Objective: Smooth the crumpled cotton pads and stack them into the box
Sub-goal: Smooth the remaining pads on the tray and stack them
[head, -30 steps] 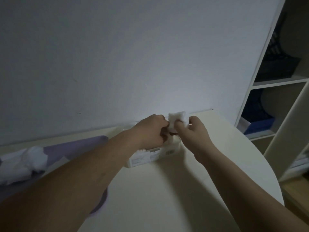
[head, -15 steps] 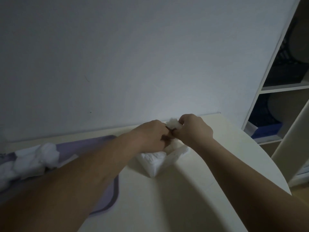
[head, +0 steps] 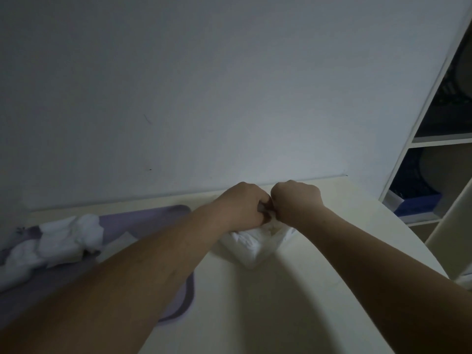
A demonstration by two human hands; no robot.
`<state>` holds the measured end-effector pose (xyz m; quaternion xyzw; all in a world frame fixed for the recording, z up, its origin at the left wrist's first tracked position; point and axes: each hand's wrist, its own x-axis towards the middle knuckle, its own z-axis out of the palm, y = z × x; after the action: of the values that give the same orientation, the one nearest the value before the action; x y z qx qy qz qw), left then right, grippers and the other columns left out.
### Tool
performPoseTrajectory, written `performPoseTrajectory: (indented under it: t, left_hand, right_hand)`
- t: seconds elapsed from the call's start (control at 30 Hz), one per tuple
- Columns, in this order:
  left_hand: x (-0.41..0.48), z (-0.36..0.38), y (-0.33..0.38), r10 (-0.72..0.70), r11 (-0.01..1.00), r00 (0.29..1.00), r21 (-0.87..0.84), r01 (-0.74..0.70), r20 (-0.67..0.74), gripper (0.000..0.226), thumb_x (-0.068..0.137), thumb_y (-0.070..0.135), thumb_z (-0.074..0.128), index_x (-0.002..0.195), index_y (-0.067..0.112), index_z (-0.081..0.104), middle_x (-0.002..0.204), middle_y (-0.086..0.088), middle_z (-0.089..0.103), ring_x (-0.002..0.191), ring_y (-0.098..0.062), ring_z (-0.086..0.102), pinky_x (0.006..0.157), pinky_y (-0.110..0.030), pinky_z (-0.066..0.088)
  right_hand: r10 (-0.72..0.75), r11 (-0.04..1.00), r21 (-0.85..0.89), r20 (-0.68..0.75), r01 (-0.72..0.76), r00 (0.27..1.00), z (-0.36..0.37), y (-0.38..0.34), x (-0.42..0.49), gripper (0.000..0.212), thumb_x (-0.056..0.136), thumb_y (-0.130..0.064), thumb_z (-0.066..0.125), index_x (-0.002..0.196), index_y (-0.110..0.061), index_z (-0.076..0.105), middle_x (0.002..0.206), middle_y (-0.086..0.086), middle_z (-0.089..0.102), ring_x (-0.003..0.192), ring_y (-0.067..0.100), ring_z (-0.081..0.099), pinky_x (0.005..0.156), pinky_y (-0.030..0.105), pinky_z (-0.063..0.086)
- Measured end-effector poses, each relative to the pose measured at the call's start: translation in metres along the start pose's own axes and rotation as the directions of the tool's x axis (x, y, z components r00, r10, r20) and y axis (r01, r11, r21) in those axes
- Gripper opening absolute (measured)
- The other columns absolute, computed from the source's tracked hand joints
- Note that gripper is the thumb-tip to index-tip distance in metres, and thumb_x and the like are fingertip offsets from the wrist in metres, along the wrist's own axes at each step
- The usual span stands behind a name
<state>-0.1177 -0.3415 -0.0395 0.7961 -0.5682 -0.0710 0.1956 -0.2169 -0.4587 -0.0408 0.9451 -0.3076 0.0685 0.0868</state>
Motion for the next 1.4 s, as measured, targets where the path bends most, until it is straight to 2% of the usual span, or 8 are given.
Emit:
performPoseTrajectory:
  t: [0.43,0.6,0.73,0.9,1.03,1.17,1.3,1.4]
  left_hand:
    - [-0.004,-0.003,0.001,-0.009,1.0,0.999,-0.014,0.009,0.035,0.026,0.09,0.021,0.068,0.112,0.03,0.079,0.113,0.009,0.075,0.105,-0.014,0.068,0.096,-0.034,0.055]
    - [-0.004,-0.005,0.005,-0.02,0.999,0.999,0.04,0.021,-0.025,0.024,0.087,0.026,0.07,0.109,0.031,0.078,0.108,0.007,0.073,0.098,-0.017,0.066,0.082,-0.028,0.053]
    - [-0.02,-0.022,-0.003,-0.069,0.991,0.982,0.104,0.088,-0.176,0.03,0.091,0.043,0.068,0.117,0.028,0.072,0.122,0.005,0.065,0.112,-0.019,0.061,0.097,-0.036,0.051]
    - [-0.058,-0.04,-0.006,-0.112,0.968,0.978,0.203,0.147,-0.175,0.027,0.093,0.049,0.063,0.11,0.03,0.073,0.104,0.008,0.056,0.101,-0.019,0.061,0.085,-0.032,0.05]
    - [-0.08,-0.027,-0.005,-0.152,0.97,0.983,0.173,0.169,-0.106,0.028,0.091,0.051,0.063,0.106,0.029,0.074,0.099,0.007,0.07,0.096,-0.019,0.065,0.079,-0.029,0.051]
    - [-0.092,-0.014,-0.011,-0.145,0.986,0.982,0.065,0.153,-0.12,0.025,0.096,0.04,0.059,0.079,0.022,0.062,0.076,0.008,0.057,0.085,-0.022,0.061,0.066,-0.028,0.037]
    - [-0.097,-0.013,-0.017,-0.12,0.991,0.979,0.045,0.129,-0.168,0.025,0.098,0.036,0.06,0.114,0.021,0.073,0.104,0.0,0.063,0.105,-0.024,0.061,0.082,-0.029,0.046]
    - [-0.102,-0.012,-0.023,-0.156,0.987,0.964,-0.01,0.158,-0.214,0.026,0.1,0.03,0.057,0.12,0.02,0.071,0.109,-0.002,0.061,0.104,-0.025,0.061,0.088,-0.033,0.049]
  right_hand:
    - [-0.003,0.999,-0.035,-0.078,0.0,0.997,0.009,-0.001,0.006,0.027,0.094,-0.028,0.06,0.072,-0.021,0.045,0.068,-0.005,0.046,0.052,0.014,0.039,0.05,0.022,0.024]
    - [0.063,0.96,0.263,0.122,-0.094,0.99,-0.002,0.006,0.001,0.038,0.088,-0.052,0.064,0.078,-0.015,0.063,0.074,0.002,0.062,0.064,0.022,0.058,0.061,0.025,0.045]
    - [0.015,0.927,0.365,0.201,-0.089,0.98,-0.013,0.014,-0.005,0.016,0.081,-0.022,0.061,0.085,-0.013,0.073,0.08,0.003,0.074,0.08,0.026,0.07,0.07,0.032,0.06]
    - [0.089,0.951,0.286,0.11,-0.117,0.99,-0.024,0.006,-0.026,0.02,0.083,-0.039,0.077,0.08,-0.019,0.073,0.071,-0.006,0.073,0.074,0.018,0.071,0.057,0.023,0.044]
    - [-0.001,0.998,0.054,-0.106,0.007,0.994,-0.031,-0.006,-0.036,0.01,0.079,-0.027,0.071,0.079,-0.018,0.066,0.069,-0.003,0.06,0.068,0.022,0.06,0.057,0.024,0.036]
    - [-0.129,0.936,0.342,0.121,0.081,0.984,-0.027,-0.026,-0.04,0.016,0.077,-0.034,0.073,0.066,-0.026,0.065,0.074,-0.009,0.067,0.079,0.017,0.067,0.063,0.026,0.049]
    - [-0.183,0.898,0.431,0.173,0.093,0.968,-0.019,-0.034,-0.038,0.011,0.081,-0.028,0.068,0.08,-0.023,0.078,0.085,-0.005,0.075,0.086,0.018,0.069,0.08,0.035,0.06]
    - [-0.165,0.917,0.388,0.161,0.091,0.973,-0.019,-0.041,-0.043,0.025,0.091,-0.024,0.056,0.072,-0.012,0.068,0.079,0.004,0.068,0.078,0.025,0.063,0.066,0.032,0.051]
